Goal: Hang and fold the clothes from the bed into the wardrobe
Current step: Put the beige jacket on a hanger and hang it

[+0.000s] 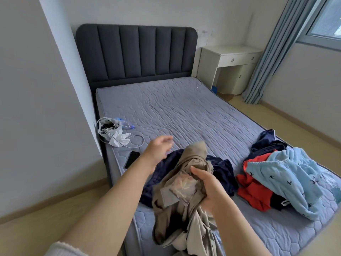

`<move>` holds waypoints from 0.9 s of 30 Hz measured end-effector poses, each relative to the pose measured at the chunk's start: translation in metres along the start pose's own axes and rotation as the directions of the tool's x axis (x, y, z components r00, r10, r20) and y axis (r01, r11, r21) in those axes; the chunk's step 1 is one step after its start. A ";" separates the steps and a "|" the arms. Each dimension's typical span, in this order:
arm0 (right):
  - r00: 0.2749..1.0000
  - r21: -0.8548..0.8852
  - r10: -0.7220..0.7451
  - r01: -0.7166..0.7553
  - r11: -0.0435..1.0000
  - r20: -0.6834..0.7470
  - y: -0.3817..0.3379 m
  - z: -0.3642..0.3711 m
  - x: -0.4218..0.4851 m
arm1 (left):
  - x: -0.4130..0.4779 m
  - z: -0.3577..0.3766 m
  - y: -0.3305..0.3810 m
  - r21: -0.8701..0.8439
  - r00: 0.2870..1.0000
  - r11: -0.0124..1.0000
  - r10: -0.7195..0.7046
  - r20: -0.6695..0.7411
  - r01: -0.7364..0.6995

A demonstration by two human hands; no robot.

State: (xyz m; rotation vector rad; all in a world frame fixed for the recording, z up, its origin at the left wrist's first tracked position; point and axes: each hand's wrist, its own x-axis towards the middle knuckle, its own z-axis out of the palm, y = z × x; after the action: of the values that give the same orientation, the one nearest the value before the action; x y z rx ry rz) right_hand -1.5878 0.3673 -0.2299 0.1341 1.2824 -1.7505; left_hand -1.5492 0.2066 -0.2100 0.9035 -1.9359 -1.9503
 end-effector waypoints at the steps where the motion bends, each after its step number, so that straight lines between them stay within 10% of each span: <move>1: 1.000 0.047 0.008 -0.008 0.999 -0.003 -0.001 0.001 0.001 | 0.000 -0.005 -0.015 0.114 0.999 0.992 -0.045 -0.001 0.045; 5: 0.998 0.145 -0.036 0.028 0.989 0.051 0.000 0.010 0.000 | -0.008 -0.016 -0.066 0.295 0.956 0.941 -0.226 0.188 0.164; 10: 0.981 0.176 -0.096 0.066 0.982 0.167 0.008 0.033 -0.003 | -0.012 -0.024 -0.080 -0.217 0.887 0.860 -0.441 0.138 0.462; 16: 0.941 0.245 -0.159 0.086 0.966 0.299 0.024 0.058 -0.008 | -0.030 -0.056 -0.105 -0.308 0.817 0.765 -0.570 0.083 0.565; 27: 0.996 0.150 -0.006 -0.007 0.989 0.085 0.044 0.081 0.000 | -0.062 -0.099 -0.063 -0.497 0.866 0.734 -0.493 0.081 0.464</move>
State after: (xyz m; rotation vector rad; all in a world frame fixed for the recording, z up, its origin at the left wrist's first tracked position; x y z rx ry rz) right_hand -1.5234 0.3017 -0.2244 0.1443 1.0893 -1.8320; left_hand -1.4283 0.1674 -0.2483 1.3629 -1.1062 -2.5024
